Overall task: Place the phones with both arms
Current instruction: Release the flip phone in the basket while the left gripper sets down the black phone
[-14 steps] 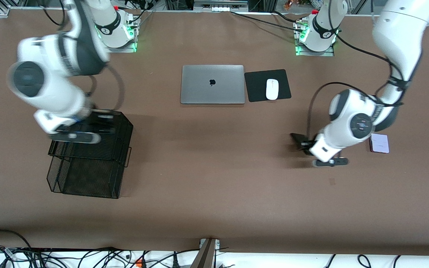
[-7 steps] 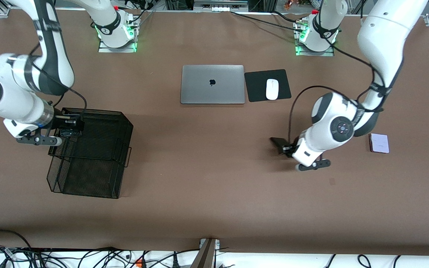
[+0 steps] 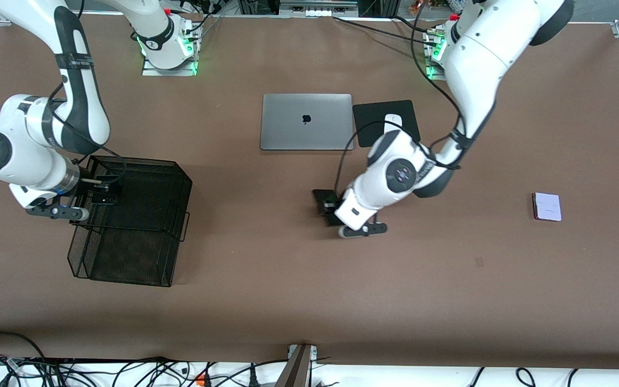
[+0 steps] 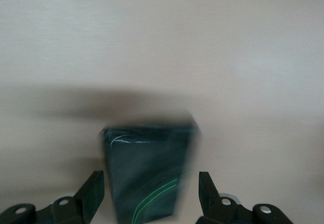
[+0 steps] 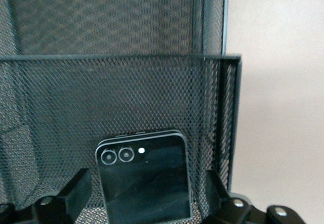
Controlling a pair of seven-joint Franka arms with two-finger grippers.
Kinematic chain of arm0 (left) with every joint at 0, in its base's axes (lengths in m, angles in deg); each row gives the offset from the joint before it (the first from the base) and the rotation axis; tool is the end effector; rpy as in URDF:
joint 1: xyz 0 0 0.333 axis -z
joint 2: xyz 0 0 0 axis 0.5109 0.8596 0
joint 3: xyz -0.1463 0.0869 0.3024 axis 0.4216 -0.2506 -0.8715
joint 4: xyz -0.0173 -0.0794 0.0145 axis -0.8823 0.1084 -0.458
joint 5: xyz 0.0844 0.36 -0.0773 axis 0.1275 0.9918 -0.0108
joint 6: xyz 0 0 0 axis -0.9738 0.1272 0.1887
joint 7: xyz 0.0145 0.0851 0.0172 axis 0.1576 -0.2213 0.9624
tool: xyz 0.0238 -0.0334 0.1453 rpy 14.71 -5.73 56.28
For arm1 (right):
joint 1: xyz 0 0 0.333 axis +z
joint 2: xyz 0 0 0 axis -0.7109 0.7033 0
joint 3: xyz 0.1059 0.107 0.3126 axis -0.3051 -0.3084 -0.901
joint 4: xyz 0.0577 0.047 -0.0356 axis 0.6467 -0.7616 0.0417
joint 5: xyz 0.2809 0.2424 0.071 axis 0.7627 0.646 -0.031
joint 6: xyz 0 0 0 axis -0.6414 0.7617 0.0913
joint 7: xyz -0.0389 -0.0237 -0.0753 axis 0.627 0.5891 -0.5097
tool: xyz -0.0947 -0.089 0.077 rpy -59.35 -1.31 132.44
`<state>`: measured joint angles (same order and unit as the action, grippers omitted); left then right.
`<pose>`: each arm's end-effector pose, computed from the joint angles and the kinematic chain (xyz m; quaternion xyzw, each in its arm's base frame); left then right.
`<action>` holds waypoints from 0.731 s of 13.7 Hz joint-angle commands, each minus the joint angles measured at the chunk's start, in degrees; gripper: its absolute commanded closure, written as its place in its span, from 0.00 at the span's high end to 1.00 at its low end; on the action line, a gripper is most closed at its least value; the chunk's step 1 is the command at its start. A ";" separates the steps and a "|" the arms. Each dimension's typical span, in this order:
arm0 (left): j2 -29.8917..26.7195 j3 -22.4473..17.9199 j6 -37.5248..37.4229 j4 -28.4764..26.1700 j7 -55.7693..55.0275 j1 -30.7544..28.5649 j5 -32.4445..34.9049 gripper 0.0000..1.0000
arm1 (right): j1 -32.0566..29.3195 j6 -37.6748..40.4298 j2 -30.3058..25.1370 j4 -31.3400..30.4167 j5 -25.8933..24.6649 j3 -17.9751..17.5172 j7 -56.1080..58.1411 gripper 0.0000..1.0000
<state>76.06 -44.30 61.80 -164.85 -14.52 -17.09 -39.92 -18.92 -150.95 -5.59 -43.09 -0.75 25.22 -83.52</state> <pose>0.6243 -0.4183 0.2276 0.9784 0.0911 -0.0238 0.1842 0.6028 -0.0207 0.3258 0.9975 -0.0450 -0.0402 0.0371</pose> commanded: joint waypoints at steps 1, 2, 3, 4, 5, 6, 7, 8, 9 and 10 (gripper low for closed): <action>-1.59 -0.93 -0.38 0.91 -1.30 -0.62 -0.60 1.00 | -0.46 3.45 0.01 4.74 1.21 -0.50 1.87 1.00; -2.47 -1.11 -3.52 0.90 -1.47 -2.02 -0.60 1.00 | -0.29 5.64 0.01 7.11 0.95 -0.59 1.87 1.00; -3.87 -1.89 -7.47 1.07 -1.56 -2.90 -0.60 1.00 | -0.20 8.80 0.01 10.00 0.94 -0.68 1.87 1.00; -6.24 -4.08 -12.12 0.90 -1.65 -3.96 -0.60 1.00 | -0.02 11.88 0.01 12.64 0.94 -0.94 1.70 1.00; -8.00 -6.97 -17.12 0.90 -1.21 -4.66 -0.34 1.00 | 0.33 14.34 0.01 14.84 1.03 -1.55 1.18 1.00; -9.67 -9.78 -21.87 1.16 -1.04 -5.10 1.41 1.00 | 1.38 16.72 0.01 16.86 1.38 -2.52 0.39 1.00; -10.82 -11.20 -26.18 1.16 0.71 -5.80 5.34 1.00 | 3.13 18.39 0.01 18.45 1.47 -3.05 -2.14 1.00; -11.35 -11.74 -30.05 0.73 3.33 -6.51 11.12 1.00 | 5.67 18.93 0.01 19.42 1.56 -3.49 -6.34 1.00; -11.44 -11.83 -33.23 0.55 5.97 -7.65 17.10 1.00 | 8.30 18.94 0.10 19.96 1.56 -4.01 -10.04 1.00; -11.53 -11.83 -35.35 0.55 8.78 -8.79 20.29 1.00 | 10.85 18.50 0.79 20.22 1.65 -5.06 -12.78 1.00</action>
<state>65.77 -55.77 29.96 -162.67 -9.96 -25.23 -25.90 -12.50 -133.38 -5.90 -24.42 0.41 21.08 -90.87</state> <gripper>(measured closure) 0.000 0.000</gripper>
